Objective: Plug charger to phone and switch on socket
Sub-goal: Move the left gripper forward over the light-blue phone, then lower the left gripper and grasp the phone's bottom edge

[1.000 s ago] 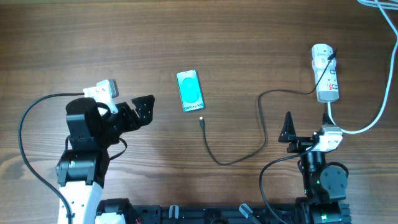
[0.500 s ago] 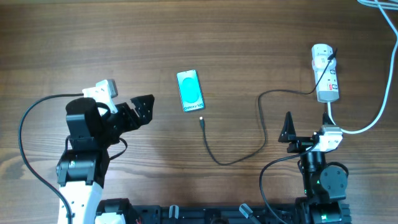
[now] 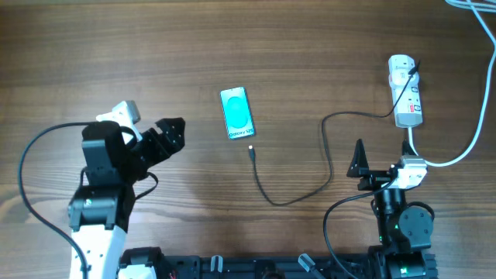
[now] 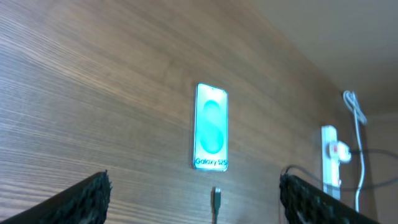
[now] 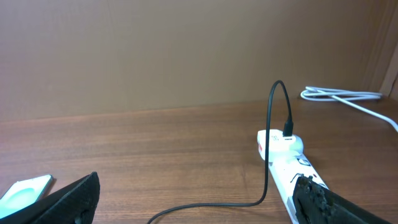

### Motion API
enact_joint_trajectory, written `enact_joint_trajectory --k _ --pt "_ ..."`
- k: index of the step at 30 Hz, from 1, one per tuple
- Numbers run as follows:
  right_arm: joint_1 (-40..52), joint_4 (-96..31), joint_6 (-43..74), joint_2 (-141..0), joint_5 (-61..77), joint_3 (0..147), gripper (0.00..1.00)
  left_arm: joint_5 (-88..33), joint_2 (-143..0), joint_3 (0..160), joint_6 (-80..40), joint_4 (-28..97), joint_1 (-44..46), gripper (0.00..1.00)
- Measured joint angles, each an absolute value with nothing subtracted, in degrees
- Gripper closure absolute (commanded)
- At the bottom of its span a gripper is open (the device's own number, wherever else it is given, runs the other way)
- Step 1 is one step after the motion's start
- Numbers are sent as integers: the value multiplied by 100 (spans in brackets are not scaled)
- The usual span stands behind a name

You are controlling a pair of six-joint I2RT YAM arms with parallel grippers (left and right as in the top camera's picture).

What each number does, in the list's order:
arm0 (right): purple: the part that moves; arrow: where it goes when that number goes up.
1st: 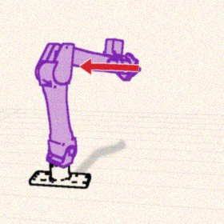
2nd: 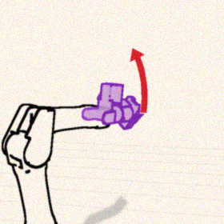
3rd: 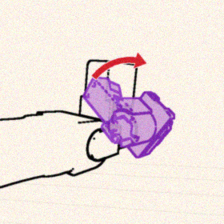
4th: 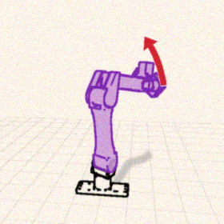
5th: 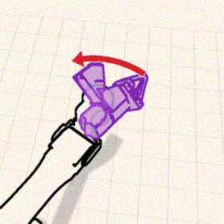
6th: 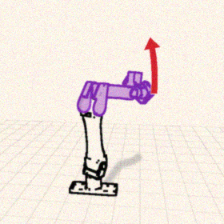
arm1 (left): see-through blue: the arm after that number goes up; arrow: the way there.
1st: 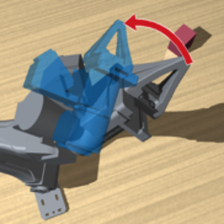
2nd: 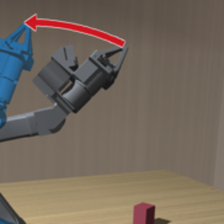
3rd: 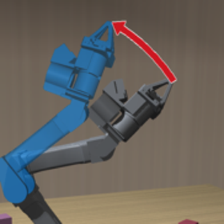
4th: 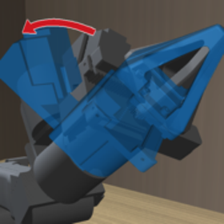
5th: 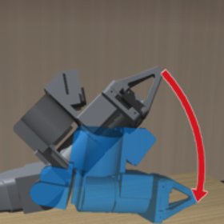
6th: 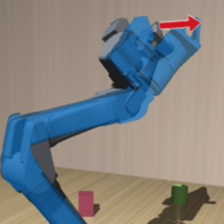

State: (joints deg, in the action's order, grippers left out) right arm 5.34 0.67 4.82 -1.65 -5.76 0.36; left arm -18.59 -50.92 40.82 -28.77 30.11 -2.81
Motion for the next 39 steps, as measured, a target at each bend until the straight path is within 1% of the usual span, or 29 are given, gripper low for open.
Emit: enact_joint_trajectory --k 3,6,8,12,16,18,20,26,33,36,39 --pt "534 67 482 -165 -576 36 0 -1621 -5374 5035 -2969 3966 -281 11" --pt "534 64 482 -172 -576 36 0 -1282 -6104 6761 -2995 5210 -259 9" --pt "534 67 482 -174 -576 36 0 -1031 -6639 7634 -2993 5774 -172 8" --pt "534 67 484 -178 -576 36 0 -670 -7920 8936 -2958 6318 252 3" --pt "534 67 482 -178 -576 36 0 -539 -9045 9308 -2943 6075 803 1" --pt "534 67 482 -178 -576 36 0 -513 -9400 9310 -2945 5994 989 1" --pt "534 67 482 -178 -576 36 1 -478 -10272 9314 -2945 5815 1398 0" --pt "534 67 484 -178 -576 36 0 -301 -11598 9317 -3068 5330 1992 1" --pt "534 67 482 -178 -576 36 0 -165 -12206 9317 -3229 4790 2305 2" --pt "534 67 482 -178 -576 36 0 -91 -12302 9317 -3253 4748 2477 4" --pt "534 67 482 -178 -576 36 0 231 -12442 9317 -3273 4753 2759 4"
